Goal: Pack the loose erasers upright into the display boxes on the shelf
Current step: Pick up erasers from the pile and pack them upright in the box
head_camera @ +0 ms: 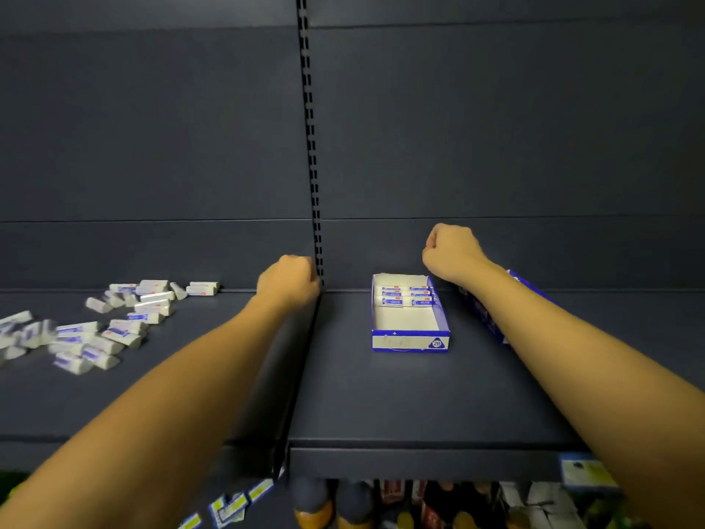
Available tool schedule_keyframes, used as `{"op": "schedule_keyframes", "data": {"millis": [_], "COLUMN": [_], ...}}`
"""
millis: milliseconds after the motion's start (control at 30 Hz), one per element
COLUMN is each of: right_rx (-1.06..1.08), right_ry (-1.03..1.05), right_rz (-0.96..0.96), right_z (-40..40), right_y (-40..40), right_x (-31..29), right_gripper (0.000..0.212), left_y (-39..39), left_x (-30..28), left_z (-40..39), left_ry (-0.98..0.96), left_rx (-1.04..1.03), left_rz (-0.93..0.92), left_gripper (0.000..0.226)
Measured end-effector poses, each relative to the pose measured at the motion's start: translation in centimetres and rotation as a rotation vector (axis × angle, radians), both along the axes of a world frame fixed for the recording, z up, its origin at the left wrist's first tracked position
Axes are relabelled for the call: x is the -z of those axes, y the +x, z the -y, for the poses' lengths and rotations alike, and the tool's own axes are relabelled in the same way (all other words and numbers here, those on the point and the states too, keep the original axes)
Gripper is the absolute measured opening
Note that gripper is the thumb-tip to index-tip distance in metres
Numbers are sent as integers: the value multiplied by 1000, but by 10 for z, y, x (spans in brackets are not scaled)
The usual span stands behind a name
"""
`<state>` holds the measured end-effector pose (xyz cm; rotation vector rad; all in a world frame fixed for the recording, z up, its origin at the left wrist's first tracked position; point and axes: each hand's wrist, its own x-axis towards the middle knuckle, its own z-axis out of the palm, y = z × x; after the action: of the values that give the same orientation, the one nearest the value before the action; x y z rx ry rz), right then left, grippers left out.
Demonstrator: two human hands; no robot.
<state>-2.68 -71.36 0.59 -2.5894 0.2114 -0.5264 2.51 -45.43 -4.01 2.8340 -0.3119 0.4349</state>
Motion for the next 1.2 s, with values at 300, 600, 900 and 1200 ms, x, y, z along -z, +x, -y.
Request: {"op": "schedule_keyframes", "data": {"millis": [300, 600, 900, 1200], "right_rx": [-273, -432, -453, -422], "right_ry": [-395, -546, -534, -532], "right_rz": [-71, -63, -77, -149], "right_z": [-61, -175, -309, -421], "right_y": [-36, -67, -74, -64], "right_x": [-10, -9, -17, -1], "right_gripper": [15, 5, 17, 13], "left_y": [-85, -160, -179, -167], "left_x": [-23, -40, -43, -33], "left_z": [-75, -166, -298, -410], "left_ry": [246, 270, 213, 148], "left_rx": [-263, -416, -475, -452], "left_rz": [35, 13, -23, -45], "left_gripper": [29, 22, 31, 32]}}
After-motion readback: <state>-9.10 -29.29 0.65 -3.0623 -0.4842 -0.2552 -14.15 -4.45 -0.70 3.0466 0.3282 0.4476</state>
